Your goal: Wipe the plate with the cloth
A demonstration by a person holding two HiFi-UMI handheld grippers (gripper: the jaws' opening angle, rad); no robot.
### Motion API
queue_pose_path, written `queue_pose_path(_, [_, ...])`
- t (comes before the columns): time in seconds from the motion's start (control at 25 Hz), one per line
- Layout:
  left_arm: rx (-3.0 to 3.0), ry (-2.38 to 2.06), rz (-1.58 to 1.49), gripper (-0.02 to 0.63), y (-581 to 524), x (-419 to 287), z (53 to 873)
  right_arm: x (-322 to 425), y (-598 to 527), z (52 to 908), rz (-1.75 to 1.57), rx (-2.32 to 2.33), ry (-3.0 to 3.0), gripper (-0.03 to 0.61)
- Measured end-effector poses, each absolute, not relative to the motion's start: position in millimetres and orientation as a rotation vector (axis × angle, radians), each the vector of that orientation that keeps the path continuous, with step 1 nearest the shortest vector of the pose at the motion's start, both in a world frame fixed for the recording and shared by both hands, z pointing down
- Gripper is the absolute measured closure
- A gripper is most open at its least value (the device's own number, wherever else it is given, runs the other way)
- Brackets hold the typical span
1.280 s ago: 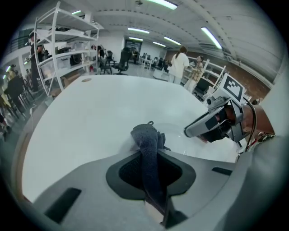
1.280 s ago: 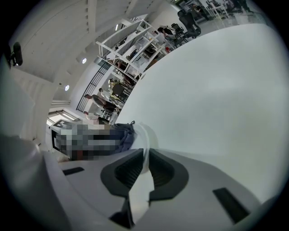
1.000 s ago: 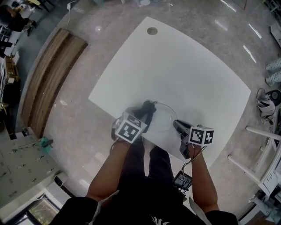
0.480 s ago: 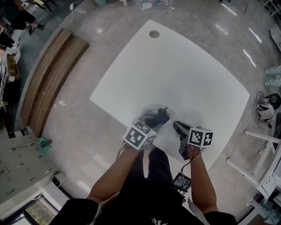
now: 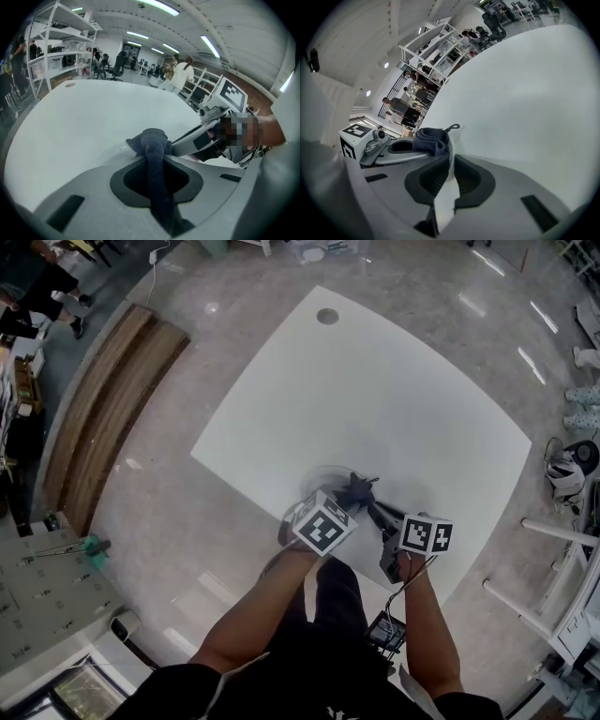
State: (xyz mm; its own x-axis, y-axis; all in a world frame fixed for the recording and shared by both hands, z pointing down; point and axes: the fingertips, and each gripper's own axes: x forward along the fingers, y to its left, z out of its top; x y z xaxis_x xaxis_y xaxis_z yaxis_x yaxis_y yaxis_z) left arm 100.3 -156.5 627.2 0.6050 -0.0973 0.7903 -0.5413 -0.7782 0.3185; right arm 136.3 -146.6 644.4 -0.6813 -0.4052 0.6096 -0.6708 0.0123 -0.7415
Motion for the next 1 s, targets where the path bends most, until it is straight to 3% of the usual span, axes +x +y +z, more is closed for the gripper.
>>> queue_pose_path(1.0, [2.226, -0.805, 1.145, 0.563, -195, -17, 607, 136, -150, 645, 1.740, 1.137, -2.043, 0.549])
